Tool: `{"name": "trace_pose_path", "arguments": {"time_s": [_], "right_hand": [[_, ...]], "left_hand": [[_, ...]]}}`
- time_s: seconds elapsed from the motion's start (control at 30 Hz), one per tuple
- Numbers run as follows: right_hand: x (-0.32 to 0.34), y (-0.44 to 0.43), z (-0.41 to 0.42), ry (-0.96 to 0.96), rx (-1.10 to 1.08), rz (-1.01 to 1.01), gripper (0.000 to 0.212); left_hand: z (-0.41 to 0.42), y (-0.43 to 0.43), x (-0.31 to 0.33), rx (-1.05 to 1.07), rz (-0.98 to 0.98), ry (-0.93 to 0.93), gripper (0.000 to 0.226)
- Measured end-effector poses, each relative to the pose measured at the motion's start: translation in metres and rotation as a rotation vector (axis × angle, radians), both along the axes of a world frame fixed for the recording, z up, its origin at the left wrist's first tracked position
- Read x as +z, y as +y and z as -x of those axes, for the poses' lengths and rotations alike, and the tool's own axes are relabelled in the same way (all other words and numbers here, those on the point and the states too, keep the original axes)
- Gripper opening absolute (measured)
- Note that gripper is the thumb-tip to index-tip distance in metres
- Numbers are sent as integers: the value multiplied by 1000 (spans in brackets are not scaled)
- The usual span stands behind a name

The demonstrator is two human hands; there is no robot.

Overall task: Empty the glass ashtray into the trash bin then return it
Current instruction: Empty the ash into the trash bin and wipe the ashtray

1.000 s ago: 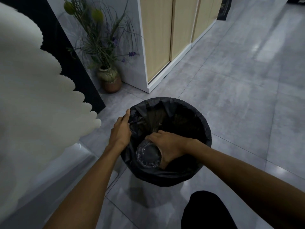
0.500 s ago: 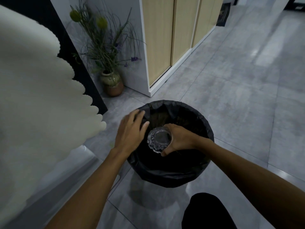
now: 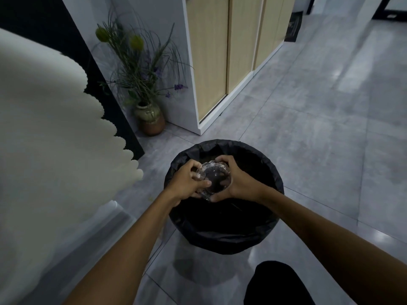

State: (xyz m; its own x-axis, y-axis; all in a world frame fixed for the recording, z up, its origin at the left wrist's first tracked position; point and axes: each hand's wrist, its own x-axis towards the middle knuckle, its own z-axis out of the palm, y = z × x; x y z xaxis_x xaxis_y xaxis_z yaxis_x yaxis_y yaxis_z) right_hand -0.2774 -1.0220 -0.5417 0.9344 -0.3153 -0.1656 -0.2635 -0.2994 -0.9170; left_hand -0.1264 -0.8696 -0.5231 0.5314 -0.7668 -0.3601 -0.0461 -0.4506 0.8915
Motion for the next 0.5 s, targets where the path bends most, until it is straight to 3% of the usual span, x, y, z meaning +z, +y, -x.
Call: {"name": "trace_pose_path", "arguments": {"time_s": [0.1, 0.27, 0.37, 0.5], "right_hand": [[8, -4, 2, 45, -125, -270, 74], [11, -16, 8, 166, -122, -363, 46], [17, -21, 11, 178, -62, -310, 47], [21, -19, 9, 164, -43, -127, 73]], "left_hand": [[-3, 6, -8, -77, 97, -138, 42], [4, 9, -16, -97, 168, -443, 33], [7, 9, -22, -73, 214, -501, 29], [8, 5, -24, -101, 153, -513, 38]]}}
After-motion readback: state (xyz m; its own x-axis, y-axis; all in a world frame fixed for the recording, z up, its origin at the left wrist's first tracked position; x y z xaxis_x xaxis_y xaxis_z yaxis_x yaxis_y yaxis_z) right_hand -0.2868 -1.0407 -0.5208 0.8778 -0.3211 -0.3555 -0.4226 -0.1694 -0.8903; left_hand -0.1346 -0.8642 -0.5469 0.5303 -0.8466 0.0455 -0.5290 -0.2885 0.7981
